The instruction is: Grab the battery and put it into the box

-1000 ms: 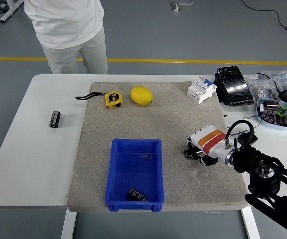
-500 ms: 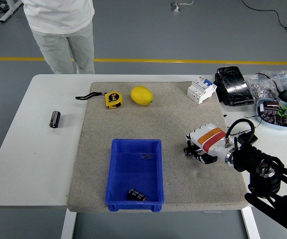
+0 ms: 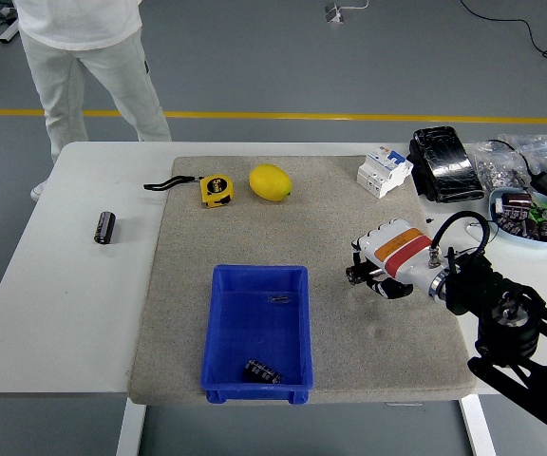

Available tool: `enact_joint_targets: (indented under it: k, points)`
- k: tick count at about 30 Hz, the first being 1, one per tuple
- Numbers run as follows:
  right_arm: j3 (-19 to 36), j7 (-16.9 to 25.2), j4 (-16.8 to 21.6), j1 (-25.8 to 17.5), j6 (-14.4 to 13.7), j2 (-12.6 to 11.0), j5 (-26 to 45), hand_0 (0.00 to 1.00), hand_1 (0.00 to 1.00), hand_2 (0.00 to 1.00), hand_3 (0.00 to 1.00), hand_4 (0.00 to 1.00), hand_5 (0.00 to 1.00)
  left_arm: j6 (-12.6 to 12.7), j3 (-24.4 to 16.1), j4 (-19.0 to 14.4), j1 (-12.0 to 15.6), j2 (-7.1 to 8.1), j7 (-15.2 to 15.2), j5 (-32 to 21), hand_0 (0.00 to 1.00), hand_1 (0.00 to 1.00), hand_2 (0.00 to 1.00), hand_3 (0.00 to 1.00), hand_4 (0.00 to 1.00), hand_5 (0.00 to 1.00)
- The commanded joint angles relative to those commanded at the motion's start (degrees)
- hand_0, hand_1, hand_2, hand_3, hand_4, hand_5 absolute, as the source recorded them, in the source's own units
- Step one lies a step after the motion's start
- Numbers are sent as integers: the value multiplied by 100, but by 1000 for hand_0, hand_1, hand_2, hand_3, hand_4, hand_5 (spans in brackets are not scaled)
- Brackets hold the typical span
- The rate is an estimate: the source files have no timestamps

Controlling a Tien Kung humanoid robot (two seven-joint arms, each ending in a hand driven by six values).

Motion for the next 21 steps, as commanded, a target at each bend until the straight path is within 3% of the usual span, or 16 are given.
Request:
enact_joint_targets:
  k: [12, 21]
  points:
    - [-12, -247, 1365, 128, 453, -167, 0, 382, 425, 475, 482, 746, 80, 12, -23, 17, 24, 20, 5, 0, 701, 682, 729, 626, 648, 654]
    - [-507, -388, 2460, 287, 808, -226, 0, 382, 430, 477, 484, 745, 89, 7, -29, 18, 38, 27, 10, 3, 700, 681, 730, 626, 648, 654]
